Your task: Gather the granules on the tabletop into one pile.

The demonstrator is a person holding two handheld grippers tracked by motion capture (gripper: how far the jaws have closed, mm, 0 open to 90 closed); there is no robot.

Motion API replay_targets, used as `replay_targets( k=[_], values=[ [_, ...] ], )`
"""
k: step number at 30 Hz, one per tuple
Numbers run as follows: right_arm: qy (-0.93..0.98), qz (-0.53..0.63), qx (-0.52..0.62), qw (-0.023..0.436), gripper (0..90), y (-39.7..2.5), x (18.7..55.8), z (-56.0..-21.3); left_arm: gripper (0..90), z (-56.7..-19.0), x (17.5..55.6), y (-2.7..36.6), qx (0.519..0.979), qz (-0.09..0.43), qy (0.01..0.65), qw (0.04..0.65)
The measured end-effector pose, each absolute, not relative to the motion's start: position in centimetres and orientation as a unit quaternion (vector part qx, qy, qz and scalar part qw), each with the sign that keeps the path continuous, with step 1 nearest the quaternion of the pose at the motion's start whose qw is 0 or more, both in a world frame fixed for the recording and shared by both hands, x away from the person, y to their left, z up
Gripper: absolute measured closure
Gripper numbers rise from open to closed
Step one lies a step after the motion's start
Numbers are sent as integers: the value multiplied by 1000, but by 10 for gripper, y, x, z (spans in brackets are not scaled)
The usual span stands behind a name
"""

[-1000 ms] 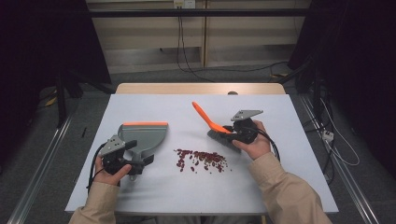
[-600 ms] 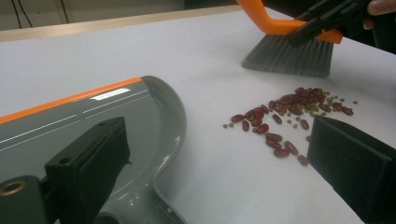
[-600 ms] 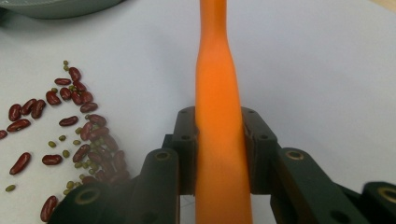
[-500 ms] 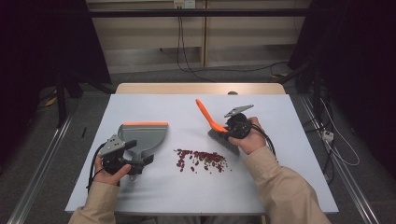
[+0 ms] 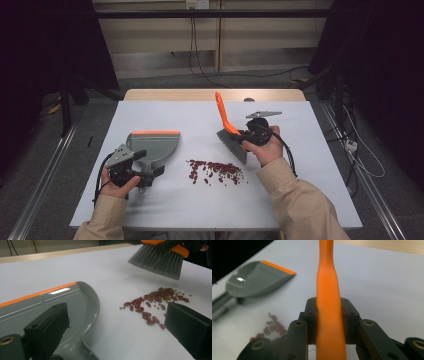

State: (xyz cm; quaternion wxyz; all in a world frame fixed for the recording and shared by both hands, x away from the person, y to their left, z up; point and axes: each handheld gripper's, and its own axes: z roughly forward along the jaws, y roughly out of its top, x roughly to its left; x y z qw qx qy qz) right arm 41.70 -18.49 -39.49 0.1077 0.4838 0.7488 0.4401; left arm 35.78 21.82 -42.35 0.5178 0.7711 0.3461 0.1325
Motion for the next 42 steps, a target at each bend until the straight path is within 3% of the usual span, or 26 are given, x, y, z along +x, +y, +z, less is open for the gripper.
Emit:
replay_targets(
  k=[25, 42],
  values=[
    [730, 487, 479, 17, 713, -104, 394, -403, 53, -422, 357, 219, 771, 134, 344, 519],
    [736, 483, 475, 4, 713, -76, 389, -409, 52, -421, 357, 220, 770, 133, 339, 524]
  ],
)
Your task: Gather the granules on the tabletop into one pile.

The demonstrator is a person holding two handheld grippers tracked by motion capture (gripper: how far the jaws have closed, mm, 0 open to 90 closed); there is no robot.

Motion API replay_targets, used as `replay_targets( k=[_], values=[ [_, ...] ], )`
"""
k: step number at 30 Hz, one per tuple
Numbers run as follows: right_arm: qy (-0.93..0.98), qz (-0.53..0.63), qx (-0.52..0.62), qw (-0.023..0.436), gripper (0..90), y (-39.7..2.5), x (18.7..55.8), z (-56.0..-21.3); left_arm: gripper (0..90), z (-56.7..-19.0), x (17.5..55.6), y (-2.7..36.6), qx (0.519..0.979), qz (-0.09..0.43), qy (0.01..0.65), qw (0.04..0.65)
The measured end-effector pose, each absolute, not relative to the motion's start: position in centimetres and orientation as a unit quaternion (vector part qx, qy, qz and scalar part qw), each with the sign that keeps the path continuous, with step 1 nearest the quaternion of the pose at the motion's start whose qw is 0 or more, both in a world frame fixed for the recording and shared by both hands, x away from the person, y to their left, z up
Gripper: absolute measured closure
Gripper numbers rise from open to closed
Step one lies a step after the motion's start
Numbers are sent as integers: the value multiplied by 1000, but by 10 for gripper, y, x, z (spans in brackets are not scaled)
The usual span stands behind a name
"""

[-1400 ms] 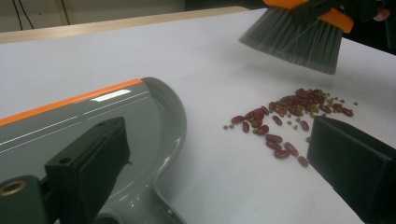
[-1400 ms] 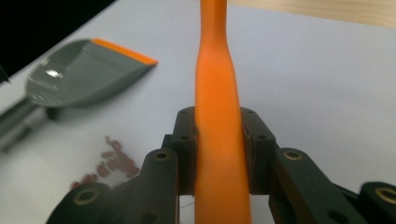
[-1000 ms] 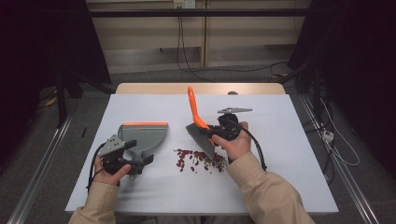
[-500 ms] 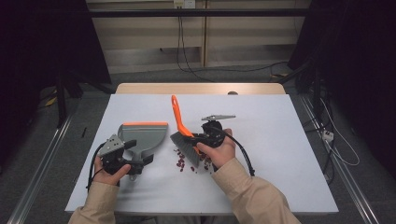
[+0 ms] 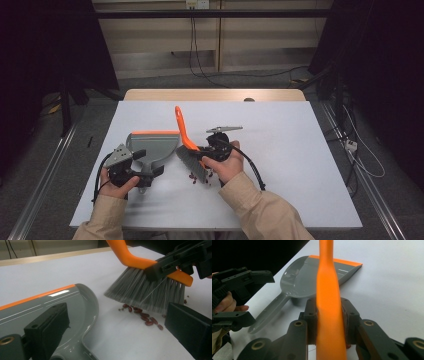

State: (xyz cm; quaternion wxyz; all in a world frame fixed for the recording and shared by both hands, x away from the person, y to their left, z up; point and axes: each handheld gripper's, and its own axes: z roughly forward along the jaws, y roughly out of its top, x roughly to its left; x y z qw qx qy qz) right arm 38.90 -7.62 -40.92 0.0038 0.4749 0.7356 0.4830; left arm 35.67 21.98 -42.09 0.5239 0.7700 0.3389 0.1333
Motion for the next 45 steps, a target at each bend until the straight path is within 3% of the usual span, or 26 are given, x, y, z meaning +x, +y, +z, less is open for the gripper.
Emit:
replay_targets(
  k=[16, 18, 45],
  values=[
    [740, 457, 494, -14, 712, -60, 382, -427, 51, -421, 357, 220, 770, 134, 339, 523],
    [741, 450, 498, 2, 713, -60, 383, -429, 51, -421, 357, 220, 770, 134, 339, 523],
    [707, 429, 562, 7, 708, -98, 382, -437, 52, -420, 355, 220, 770, 138, 339, 522]
  ],
)
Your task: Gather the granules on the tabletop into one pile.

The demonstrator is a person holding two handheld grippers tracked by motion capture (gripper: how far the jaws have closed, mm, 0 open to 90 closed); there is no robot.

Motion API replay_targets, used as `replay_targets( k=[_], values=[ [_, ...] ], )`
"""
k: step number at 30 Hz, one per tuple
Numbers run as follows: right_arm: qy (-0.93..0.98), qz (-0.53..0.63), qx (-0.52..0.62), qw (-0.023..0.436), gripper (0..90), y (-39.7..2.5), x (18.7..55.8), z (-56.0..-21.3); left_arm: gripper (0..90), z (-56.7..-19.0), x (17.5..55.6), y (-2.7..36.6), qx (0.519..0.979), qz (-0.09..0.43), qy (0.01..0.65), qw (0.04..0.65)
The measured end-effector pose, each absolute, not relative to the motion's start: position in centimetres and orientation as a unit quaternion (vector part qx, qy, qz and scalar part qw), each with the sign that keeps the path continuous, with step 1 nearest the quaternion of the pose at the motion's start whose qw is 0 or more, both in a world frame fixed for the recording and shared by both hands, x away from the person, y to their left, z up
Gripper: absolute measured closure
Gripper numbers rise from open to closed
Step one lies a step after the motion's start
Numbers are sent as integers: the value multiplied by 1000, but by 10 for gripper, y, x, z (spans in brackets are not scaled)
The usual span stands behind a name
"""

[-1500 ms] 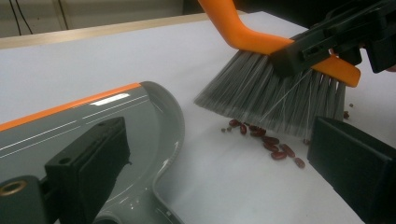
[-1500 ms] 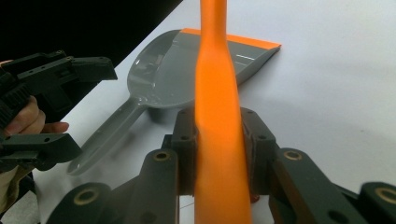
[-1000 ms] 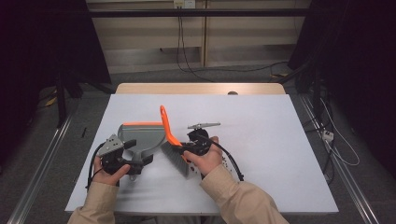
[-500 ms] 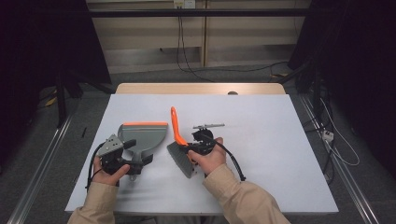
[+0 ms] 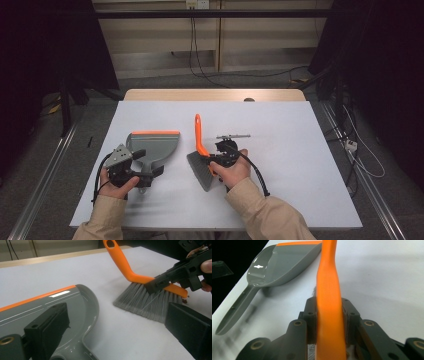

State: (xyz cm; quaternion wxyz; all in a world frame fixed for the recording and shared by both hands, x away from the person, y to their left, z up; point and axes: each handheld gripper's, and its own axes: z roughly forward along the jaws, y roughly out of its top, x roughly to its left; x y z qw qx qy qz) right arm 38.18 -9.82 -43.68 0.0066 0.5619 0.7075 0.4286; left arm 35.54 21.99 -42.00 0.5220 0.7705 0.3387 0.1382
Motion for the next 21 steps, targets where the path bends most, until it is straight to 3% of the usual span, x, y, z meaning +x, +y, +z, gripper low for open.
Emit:
replay_targets(
  k=[21],
  values=[
    [693, 421, 585, 15, 704, -133, 375, -437, 52, -420, 355, 219, 771, 140, 339, 521]
  ],
)
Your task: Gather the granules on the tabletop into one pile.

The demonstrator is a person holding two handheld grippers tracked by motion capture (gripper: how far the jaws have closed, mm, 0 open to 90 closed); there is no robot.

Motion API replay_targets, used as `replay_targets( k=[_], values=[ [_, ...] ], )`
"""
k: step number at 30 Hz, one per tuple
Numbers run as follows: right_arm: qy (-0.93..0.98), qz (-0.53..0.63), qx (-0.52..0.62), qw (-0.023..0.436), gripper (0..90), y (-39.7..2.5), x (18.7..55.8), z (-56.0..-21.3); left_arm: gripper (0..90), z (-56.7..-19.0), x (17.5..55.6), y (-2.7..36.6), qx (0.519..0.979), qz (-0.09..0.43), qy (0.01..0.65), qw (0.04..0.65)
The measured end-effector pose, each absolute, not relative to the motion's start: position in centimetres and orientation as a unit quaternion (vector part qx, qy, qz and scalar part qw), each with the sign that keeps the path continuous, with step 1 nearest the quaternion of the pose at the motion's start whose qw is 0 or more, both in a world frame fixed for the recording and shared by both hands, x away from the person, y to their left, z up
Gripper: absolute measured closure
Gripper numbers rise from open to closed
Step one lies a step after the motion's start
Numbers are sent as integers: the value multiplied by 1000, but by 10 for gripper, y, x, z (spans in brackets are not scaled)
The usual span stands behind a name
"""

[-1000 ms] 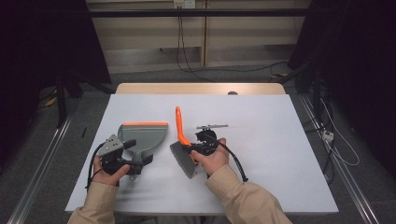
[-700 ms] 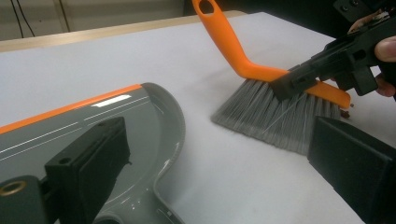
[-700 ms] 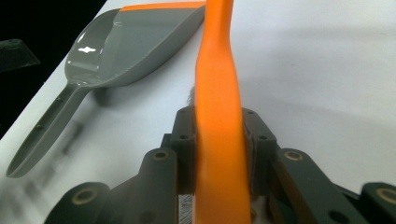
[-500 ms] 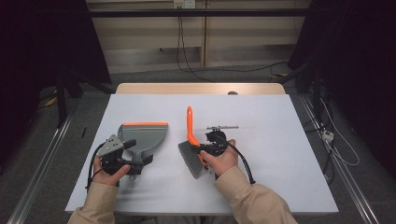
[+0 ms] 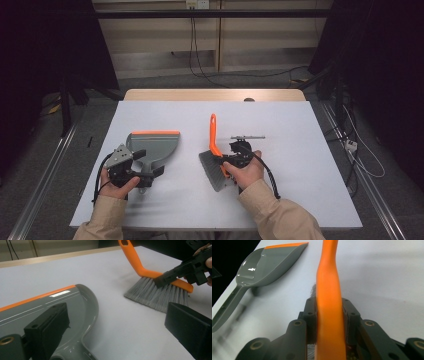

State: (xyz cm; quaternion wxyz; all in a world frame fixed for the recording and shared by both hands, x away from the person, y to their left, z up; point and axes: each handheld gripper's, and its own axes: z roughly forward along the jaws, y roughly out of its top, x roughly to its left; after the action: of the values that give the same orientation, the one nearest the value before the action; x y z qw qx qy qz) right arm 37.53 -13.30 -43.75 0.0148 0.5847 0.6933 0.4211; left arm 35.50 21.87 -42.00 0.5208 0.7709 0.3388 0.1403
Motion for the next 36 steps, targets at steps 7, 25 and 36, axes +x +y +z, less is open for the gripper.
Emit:
replay_targets(
  k=[7, 25, 36],
  values=[
    [690, 420, 590, 19, 703, -141, 373, -438, 52, -420, 355, 219, 771, 140, 339, 521],
    [680, 417, 603, 24, 701, -160, 368, -438, 52, -420, 355, 218, 772, 142, 338, 519],
    [674, 417, 609, 26, 700, -168, 366, -439, 52, -420, 355, 218, 773, 141, 337, 519]
  ],
)
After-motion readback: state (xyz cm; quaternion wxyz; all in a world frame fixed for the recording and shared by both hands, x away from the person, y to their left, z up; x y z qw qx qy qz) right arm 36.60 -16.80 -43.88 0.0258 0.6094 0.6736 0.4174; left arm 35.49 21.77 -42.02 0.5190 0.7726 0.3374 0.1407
